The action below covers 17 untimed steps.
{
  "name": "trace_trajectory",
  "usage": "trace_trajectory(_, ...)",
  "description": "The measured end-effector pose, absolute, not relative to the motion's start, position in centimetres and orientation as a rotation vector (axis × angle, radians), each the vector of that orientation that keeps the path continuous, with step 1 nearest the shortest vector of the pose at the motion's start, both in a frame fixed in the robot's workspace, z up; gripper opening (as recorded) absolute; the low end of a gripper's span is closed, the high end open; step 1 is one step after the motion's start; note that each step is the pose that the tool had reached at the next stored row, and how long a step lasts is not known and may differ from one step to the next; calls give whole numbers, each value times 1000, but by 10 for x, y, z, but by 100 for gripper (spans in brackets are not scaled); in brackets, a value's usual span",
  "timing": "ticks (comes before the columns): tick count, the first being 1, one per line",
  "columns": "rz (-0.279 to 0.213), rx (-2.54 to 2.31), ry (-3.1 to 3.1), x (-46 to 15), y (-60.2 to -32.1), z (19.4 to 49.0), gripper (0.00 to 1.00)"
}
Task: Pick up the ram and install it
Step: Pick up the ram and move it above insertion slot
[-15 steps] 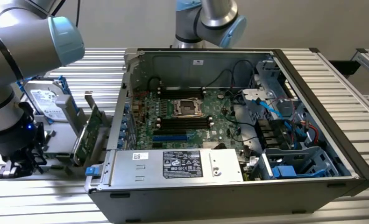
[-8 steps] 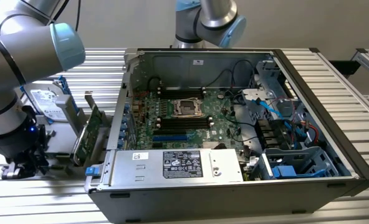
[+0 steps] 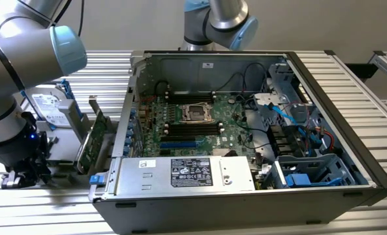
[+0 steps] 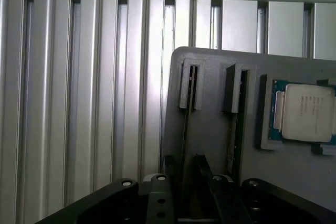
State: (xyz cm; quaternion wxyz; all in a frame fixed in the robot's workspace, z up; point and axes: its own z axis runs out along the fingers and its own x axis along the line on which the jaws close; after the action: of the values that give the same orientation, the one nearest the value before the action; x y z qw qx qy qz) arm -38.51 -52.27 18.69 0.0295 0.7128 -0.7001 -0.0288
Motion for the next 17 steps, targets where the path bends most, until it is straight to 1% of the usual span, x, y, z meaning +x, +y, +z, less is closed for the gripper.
trace_trajectory(17, -91, 2186, -2164, -385, -523, 194, 30)
